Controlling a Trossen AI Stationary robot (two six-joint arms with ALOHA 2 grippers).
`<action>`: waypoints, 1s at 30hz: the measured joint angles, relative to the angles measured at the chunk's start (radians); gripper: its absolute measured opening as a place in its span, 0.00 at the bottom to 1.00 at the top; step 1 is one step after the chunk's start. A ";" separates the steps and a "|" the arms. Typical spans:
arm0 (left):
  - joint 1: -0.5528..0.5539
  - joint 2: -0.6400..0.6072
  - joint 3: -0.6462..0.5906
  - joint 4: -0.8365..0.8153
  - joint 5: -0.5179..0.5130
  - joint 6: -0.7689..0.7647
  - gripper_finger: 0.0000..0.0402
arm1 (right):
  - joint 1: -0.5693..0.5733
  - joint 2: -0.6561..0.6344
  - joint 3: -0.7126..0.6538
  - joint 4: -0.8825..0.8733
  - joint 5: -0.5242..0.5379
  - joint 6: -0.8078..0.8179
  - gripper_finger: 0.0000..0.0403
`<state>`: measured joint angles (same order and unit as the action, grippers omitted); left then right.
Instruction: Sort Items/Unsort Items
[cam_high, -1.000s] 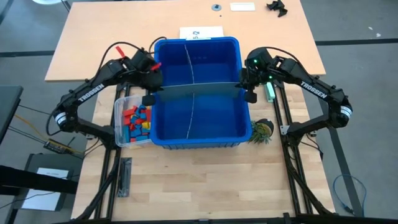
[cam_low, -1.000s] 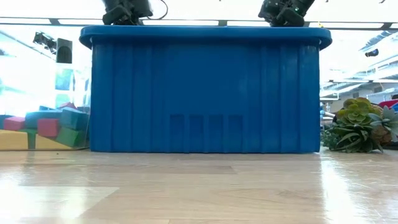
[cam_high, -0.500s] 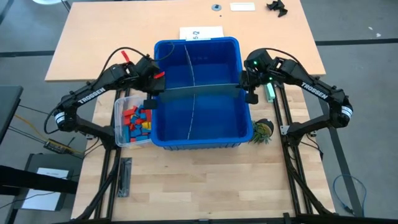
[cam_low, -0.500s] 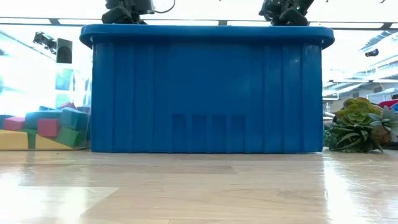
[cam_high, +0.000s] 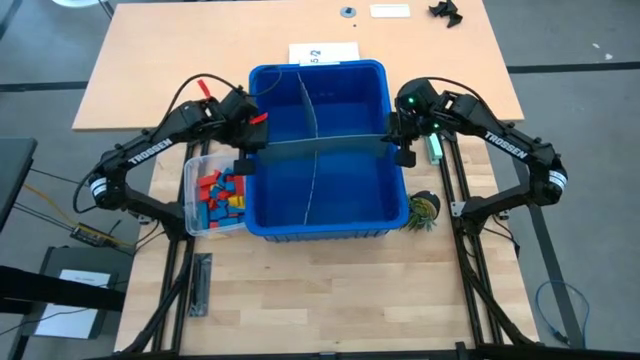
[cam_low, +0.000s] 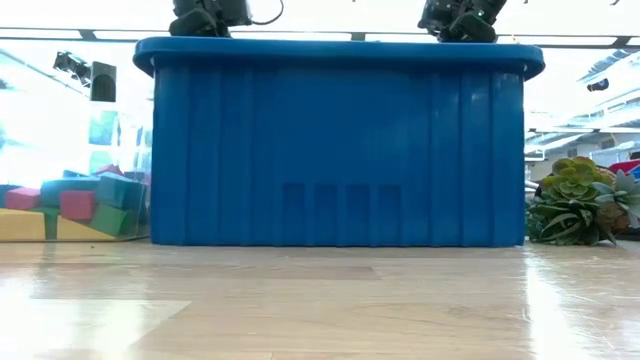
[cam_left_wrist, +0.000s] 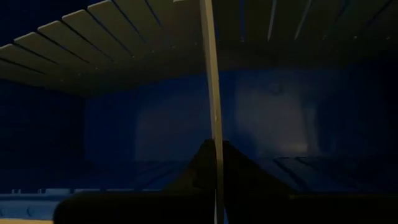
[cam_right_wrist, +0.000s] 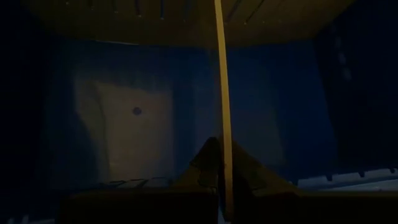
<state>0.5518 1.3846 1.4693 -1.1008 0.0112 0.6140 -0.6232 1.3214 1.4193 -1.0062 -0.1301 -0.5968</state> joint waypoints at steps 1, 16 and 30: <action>-0.002 0.000 0.000 0.003 0.005 -0.002 0.04 | 0.000 0.000 0.000 0.002 0.002 0.006 0.01; -0.023 -0.003 0.006 0.020 0.025 -0.005 0.04 | 0.000 0.000 -0.002 0.020 0.028 0.087 0.05; -0.023 -0.003 0.007 0.031 0.027 -0.008 0.04 | 0.068 -0.107 0.079 0.061 0.110 0.190 0.32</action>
<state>0.5293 1.3811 1.4763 -1.0696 0.0380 0.6056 -0.5556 1.2139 1.4979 -0.9454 -0.0202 -0.4067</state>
